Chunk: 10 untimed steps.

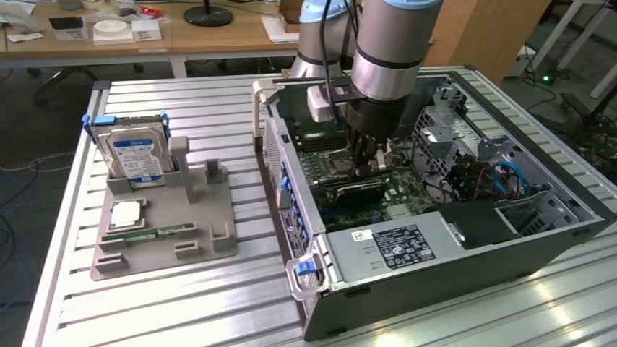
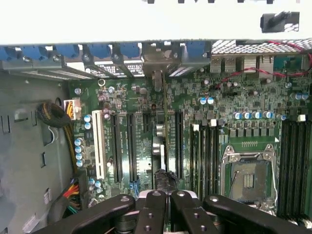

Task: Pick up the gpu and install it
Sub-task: 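Press down on the gpu until it lock into place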

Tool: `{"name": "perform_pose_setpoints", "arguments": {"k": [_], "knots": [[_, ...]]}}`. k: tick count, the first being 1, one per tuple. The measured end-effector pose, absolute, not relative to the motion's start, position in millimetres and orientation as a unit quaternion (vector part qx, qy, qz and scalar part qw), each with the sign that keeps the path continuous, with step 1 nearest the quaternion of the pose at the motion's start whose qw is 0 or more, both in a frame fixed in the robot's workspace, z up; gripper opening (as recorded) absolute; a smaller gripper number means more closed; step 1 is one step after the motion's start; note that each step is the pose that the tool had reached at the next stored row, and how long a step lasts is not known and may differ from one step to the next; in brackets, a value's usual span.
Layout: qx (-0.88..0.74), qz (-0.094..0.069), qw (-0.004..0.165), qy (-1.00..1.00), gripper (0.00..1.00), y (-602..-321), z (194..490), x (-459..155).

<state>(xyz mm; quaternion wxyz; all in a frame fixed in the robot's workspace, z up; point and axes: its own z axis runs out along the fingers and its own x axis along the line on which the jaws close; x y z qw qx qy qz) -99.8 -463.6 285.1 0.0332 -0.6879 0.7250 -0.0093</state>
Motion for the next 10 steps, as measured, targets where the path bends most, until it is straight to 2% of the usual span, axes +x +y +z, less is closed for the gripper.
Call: {"name": "perform_pose_setpoints", "arguments": {"k": [10], "knots": [[-0.688, -0.01, 0.034, 0.725, 0.11, -463.6, 285.0, -133.0]]}}
